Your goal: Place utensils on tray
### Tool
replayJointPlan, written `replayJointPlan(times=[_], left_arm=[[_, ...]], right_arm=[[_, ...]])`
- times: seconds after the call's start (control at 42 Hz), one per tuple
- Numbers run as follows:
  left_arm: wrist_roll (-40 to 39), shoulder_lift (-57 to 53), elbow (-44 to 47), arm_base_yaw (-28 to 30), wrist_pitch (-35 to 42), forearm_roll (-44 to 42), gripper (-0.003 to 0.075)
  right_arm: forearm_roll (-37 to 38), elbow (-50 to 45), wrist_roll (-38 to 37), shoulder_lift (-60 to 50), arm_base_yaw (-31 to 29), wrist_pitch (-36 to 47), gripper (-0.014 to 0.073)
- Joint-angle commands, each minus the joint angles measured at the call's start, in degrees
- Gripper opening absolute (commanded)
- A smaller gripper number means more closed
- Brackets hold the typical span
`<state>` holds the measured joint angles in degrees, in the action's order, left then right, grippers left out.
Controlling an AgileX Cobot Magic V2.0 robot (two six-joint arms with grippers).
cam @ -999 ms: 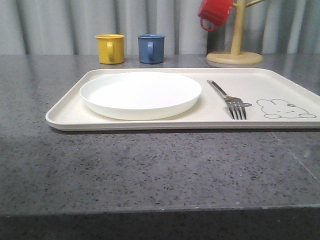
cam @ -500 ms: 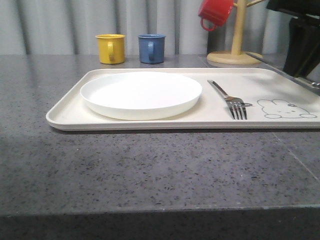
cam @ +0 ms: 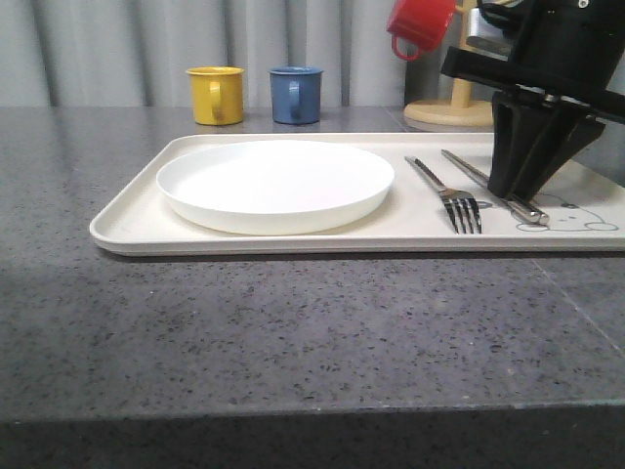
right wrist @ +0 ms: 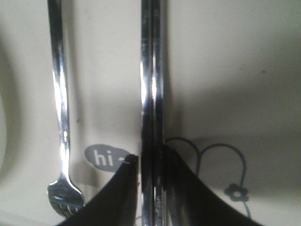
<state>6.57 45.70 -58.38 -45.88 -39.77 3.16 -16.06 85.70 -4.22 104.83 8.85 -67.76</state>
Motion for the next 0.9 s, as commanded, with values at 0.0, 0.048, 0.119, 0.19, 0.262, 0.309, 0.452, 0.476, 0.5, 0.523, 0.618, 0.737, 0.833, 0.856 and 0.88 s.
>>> replayJointPlan(times=[0.0, 0.048, 0.119, 0.19, 0.262, 0.309, 0.452, 0.476, 0.5, 0.523, 0.618, 0.737, 0.833, 0.856, 0.88], left_arm=[[-0.7, 0.0, -1.4, -0.4, 4.5, 0.3, 0.0312], [-0.7, 0.0, -1.4, -0.4, 4.5, 0.3, 0.0312], [-0.7, 0.0, -1.4, -0.4, 4.5, 0.3, 0.0311], [-0.7, 0.0, -1.4, -0.4, 4.5, 0.3, 0.0312], [-0.7, 0.0, -1.4, -0.4, 4.5, 0.3, 0.0312], [-0.7, 0.0, -1.4, -0.4, 4.5, 0.3, 0.0312], [-0.7, 0.0, -1.4, -0.4, 4.5, 0.3, 0.0311], [-0.7, 0.0, -1.4, -0.4, 4.5, 0.3, 0.0312], [-0.7, 0.0, -1.4, -0.4, 4.5, 0.3, 0.0312], [-0.7, 0.0, -1.4, -0.4, 4.5, 0.3, 0.0312], [-0.7, 0.0, -1.4, -0.4, 4.5, 0.3, 0.0312], [-0.7, 0.0, -1.4, -0.4, 4.5, 0.3, 0.0312], [-0.7, 0.0, -1.4, -0.4, 4.5, 0.3, 0.0312], [-0.7, 0.0, -1.4, -0.4, 4.5, 0.3, 0.0312], [-0.7, 0.0, -1.4, -0.4, 4.5, 0.3, 0.0312]], right_arm=[[-0.9, 1.6, 0.2, -2.6, 0.3, 1.1, 0.0337], [-0.8, 1.8, 0.9, -3.0, 0.3, 1.2, 0.0361], [0.0, 1.8, 2.5, -4.4, 0.3, 1.2, 0.0364], [2.1, 1.8, 4.2, -6.7, 0.3, 1.1, 0.0364], [6.2, 1.8, 5.0, -9.3, 0.3, 0.7, 0.0364], [9.7, 1.8, 5.0, -10.9, 0.1, 0.0, 0.0364], [17.6, 1.8, 5.0, -14.6, -3.6, -2.6, 0.0364], [18.2, 1.8, 5.0, -14.7, -4.6, -2.9, 0.0364], [18.5, 1.8, 5.3, -14.9, -6.1, -3.4, 0.0364], [18.6, 1.8, 5.6, -14.9, -7.3, -3.7, 0.0364], [18.5, 1.6, 7.8, -14.6, -13.4, -4.0, 0.0363], [18.4, 1.6, 9.5, -13.4, -19.3, -3.8, 0.0363], [17.9, 1.6, 10.8, -11.8, -22.9, -2.5, 0.0363], [17.9, 1.6, 11.3, -11.2, -23.3, -2.2, 0.0363], [17.9, 1.6, 11.6, -10.9, -23.8, -1.9, 0.0363]])
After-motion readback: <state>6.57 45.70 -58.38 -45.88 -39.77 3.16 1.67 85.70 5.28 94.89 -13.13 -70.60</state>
